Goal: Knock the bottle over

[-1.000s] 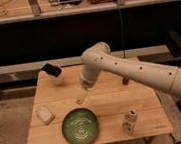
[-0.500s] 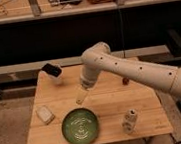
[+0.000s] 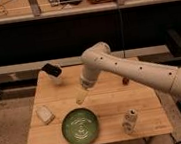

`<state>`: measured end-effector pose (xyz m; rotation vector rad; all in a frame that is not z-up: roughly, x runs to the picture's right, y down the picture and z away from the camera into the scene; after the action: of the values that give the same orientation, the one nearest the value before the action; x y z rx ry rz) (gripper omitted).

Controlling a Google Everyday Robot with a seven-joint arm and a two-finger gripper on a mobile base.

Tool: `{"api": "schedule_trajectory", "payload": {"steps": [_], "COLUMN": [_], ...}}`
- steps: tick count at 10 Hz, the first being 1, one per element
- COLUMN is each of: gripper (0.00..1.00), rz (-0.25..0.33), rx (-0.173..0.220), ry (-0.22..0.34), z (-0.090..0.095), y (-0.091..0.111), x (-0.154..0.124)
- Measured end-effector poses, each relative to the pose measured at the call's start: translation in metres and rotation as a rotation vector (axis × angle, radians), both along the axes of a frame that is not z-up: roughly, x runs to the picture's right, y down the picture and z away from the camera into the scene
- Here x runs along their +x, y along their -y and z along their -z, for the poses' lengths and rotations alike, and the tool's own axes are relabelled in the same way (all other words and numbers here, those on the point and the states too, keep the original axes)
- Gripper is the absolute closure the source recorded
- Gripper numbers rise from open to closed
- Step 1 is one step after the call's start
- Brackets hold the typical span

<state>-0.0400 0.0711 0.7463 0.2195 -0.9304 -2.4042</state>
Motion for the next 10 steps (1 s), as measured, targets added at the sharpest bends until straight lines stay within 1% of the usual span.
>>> {"api": "schedule_trajectory", "payload": {"steps": [1,2,4,5,6,7,8,9,10], "gripper": [0.2,0.2,0.2,0.2,0.28,0.36,0.46,0.58,0.65], "rz": [-0.004,-0.03,-0.099,-0.144,-0.203,-0.23,-0.268,-0.322,-0.357], "rx": [-0.002,-0.005,-0.003,0.0,-0.001,-0.006,-0.017,-0.031,-0.037], "ry": [-0.001,-0.005,-0.011,-0.021,-0.063,-0.098,-0.146,-0.208,-0.243], "z": [0.002,0.011,0.038,0.056,0.078,0.089,0.102,0.117,0.125], "y": [0.001,0.009,0.022,0.025,0.02,0.011,-0.004,-0.025,-0.038], "x": [0.002,0.014,0.044,0.066,0.107,0.134,0.166,0.205,0.226]}}
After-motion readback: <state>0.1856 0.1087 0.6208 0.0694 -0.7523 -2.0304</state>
